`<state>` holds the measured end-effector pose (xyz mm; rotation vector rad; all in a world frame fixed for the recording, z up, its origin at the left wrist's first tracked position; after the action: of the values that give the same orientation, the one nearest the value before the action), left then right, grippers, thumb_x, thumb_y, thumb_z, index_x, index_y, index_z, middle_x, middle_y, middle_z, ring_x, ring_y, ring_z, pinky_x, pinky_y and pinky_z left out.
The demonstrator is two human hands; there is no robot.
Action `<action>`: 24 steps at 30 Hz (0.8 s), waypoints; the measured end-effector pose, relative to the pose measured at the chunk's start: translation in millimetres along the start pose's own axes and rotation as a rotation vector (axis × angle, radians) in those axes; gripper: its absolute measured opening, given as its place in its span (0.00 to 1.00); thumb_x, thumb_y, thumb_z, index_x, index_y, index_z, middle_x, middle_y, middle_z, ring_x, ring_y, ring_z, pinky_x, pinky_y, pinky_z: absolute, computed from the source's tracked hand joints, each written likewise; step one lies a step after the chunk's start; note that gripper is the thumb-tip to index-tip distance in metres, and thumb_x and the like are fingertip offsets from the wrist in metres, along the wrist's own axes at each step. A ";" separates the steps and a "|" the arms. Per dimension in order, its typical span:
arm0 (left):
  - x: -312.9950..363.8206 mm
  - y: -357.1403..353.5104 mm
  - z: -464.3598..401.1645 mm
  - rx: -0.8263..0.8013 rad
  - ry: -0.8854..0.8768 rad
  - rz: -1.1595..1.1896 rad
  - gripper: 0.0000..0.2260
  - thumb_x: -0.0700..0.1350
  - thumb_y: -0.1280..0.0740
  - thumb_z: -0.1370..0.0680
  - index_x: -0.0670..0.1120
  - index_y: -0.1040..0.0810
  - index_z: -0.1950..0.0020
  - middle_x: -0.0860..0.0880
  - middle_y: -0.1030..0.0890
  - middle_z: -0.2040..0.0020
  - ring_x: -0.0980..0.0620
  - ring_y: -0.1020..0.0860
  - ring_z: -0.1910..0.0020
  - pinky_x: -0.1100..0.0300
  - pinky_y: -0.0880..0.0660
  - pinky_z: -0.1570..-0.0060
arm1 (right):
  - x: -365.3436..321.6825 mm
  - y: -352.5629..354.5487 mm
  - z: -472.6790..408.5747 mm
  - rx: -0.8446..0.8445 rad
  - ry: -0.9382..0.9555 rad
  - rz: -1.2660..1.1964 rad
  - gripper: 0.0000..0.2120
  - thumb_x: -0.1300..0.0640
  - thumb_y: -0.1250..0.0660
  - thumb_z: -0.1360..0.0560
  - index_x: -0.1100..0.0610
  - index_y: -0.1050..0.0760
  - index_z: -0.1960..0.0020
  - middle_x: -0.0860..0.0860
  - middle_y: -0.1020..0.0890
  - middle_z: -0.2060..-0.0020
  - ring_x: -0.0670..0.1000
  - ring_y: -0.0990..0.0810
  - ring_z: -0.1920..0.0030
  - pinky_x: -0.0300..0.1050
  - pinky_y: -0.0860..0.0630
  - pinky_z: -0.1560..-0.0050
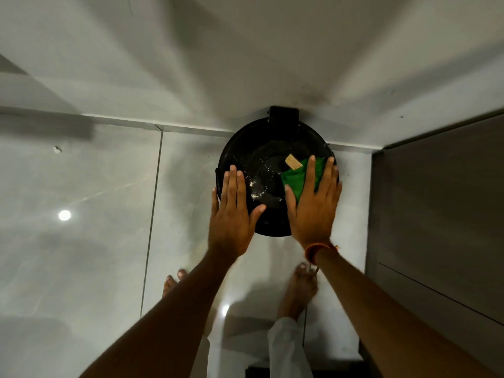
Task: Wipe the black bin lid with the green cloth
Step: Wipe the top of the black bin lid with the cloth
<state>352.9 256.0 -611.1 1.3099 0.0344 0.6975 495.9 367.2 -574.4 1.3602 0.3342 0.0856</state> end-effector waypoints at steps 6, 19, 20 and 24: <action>-3.7 -4.8 -0.5 0.019 -0.044 0.036 0.39 0.65 0.48 0.17 0.44 0.58 0.16 0.46 0.59 0.15 0.48 0.58 0.16 0.44 0.49 0.18 | 9.6 8.0 -54.5 0.000 0.064 -0.008 0.36 0.35 0.49 0.18 0.53 0.48 0.16 0.59 0.43 0.17 0.64 0.44 0.18 0.66 0.41 0.20; 0.4 1.6 -2.8 0.008 -0.049 -0.010 0.40 0.65 0.47 0.17 0.43 0.59 0.16 0.44 0.59 0.15 0.46 0.58 0.16 0.45 0.48 0.18 | 16.7 9.5 -36.0 -0.031 -0.009 -0.141 0.34 0.39 0.44 0.18 0.54 0.45 0.17 0.56 0.42 0.17 0.63 0.45 0.17 0.67 0.41 0.20; 0.5 2.0 -2.6 0.005 -0.050 -0.003 0.39 0.65 0.47 0.17 0.43 0.59 0.16 0.44 0.59 0.15 0.46 0.58 0.16 0.45 0.48 0.18 | 12.4 12.5 -50.9 -0.042 -0.003 -0.136 0.34 0.40 0.43 0.17 0.54 0.45 0.17 0.56 0.42 0.17 0.63 0.45 0.17 0.67 0.43 0.20; 0.4 1.6 -2.7 0.009 -0.053 -0.005 0.39 0.65 0.48 0.17 0.43 0.59 0.16 0.44 0.59 0.15 0.46 0.58 0.16 0.45 0.47 0.18 | -2.9 7.7 -45.0 -0.049 0.308 0.063 0.34 0.39 0.43 0.18 0.52 0.43 0.17 0.55 0.43 0.17 0.63 0.45 0.17 0.65 0.46 0.18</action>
<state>351.4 258.6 -610.2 1.3361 -0.0023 0.6586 481.3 410.7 -574.0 1.3097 0.5438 0.3555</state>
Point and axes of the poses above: each hand's wrist, its own z-axis away from the middle knuckle, its own y-axis out of the back of the hand, x = y × z, the point moved 2 cm from there along -z, towards the middle knuckle
